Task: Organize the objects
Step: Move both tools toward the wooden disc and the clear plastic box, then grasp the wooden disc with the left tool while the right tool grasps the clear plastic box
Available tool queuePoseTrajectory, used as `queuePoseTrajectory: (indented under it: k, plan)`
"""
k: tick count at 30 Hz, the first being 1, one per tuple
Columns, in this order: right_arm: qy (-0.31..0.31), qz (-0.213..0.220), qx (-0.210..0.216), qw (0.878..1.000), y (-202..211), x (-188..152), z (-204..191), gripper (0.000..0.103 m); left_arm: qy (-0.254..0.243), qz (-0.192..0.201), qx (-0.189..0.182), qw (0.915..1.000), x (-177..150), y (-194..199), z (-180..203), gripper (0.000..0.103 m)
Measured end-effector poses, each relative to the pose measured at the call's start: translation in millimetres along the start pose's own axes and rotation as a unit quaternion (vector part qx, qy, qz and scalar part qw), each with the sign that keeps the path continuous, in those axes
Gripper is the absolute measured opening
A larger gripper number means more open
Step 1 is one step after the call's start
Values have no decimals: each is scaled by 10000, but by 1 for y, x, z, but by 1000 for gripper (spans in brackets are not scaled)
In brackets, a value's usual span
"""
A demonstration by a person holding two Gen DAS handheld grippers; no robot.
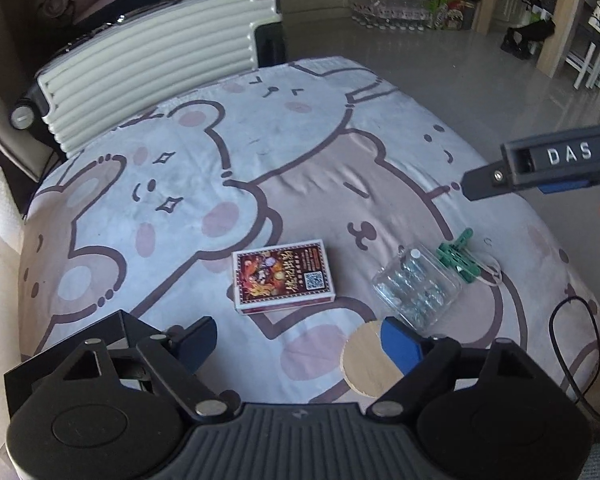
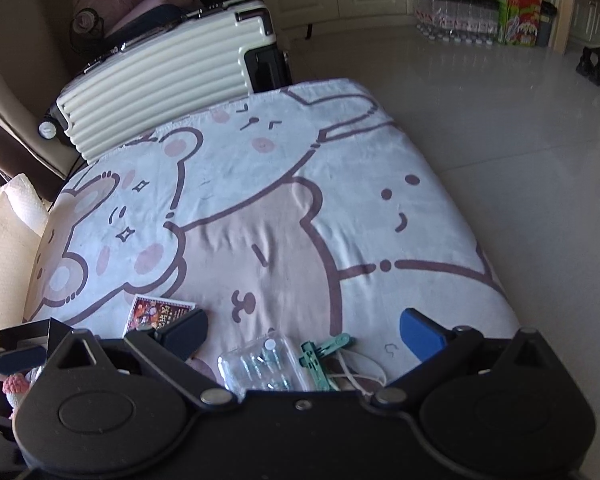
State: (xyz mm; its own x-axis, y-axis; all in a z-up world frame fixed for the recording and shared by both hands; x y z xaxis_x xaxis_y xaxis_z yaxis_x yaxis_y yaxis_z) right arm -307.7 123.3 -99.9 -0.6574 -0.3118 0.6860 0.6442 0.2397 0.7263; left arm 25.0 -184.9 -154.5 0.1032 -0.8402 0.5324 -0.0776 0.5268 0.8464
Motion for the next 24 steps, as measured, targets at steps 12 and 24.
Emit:
queuePoseTrajectory:
  k: [12, 24]
  plan:
    - [-921, -1152, 246, 9888, -41, -24, 9, 96, -919, -766, -804, 9895, -20, -46, 47, 81]
    - [-1318, -1394, 306, 9809, -48, -27, 23, 84, -1366, -1222, -921, 9787, -29, -81, 70, 77]
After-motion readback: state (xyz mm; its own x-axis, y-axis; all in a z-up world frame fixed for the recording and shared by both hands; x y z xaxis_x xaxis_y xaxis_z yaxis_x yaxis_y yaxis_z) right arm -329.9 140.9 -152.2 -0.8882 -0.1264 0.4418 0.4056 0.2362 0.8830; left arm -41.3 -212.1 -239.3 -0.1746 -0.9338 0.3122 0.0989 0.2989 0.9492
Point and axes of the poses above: each gripper's, at about its wrist camera, not at the fingertips, and y roughly against the way its jaws point, z to its right, x to its top, the point moved 9 cm from there along -y, roughly the way its jaws point, and after that the axes turned 5 degrees about -y, right-handed, at the moved point
